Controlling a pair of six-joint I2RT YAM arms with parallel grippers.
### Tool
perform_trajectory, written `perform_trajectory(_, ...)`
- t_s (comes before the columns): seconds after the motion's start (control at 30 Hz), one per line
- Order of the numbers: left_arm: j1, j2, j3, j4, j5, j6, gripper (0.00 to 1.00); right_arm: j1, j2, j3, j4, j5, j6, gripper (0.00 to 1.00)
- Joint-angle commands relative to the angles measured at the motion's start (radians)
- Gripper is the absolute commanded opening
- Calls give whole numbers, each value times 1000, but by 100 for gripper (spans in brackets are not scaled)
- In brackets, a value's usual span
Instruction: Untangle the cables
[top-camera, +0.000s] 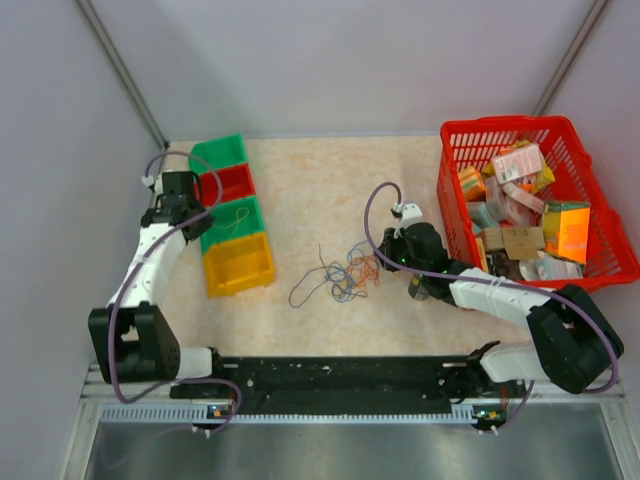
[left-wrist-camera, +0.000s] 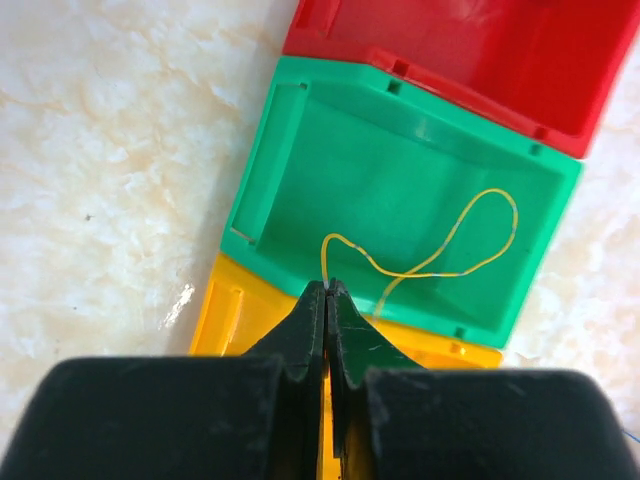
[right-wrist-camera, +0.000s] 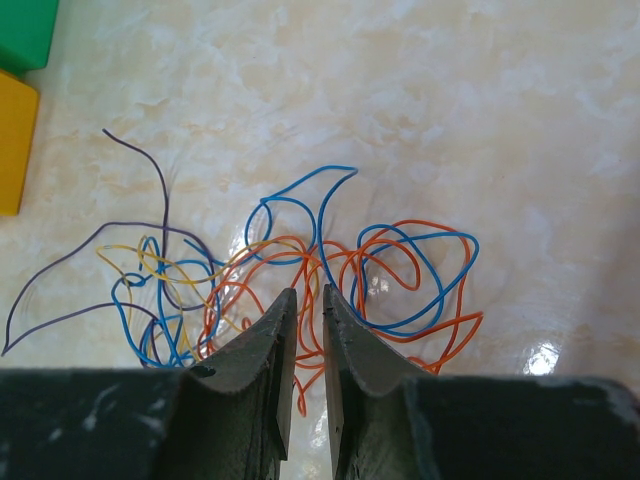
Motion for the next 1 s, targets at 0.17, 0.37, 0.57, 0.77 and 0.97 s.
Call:
perform_trajectory(0.17, -2, -334, -29, -114, -11, 63, 0, -8, -1, 28, 36, -7, 5, 17)
perform_trajectory(0.37, -4, -472, -139, -192, 48, 42, 0, -8, 22, 32, 42, -18, 12, 16)
perform_trajectory(0.57, -17, -394, -178, -250, 105, 76, 0, -8, 31, 32, 39, -16, 14, 16)
perform_trajectory(0.77, -114, -283, -151, -257, 9, 123, 0, -7, 22, 31, 36, -9, 12, 16)
perform_trajectory(0.97, -276, -87, -40, -277, -229, 166, 0, -8, 14, 32, 31, -10, 9, 16)
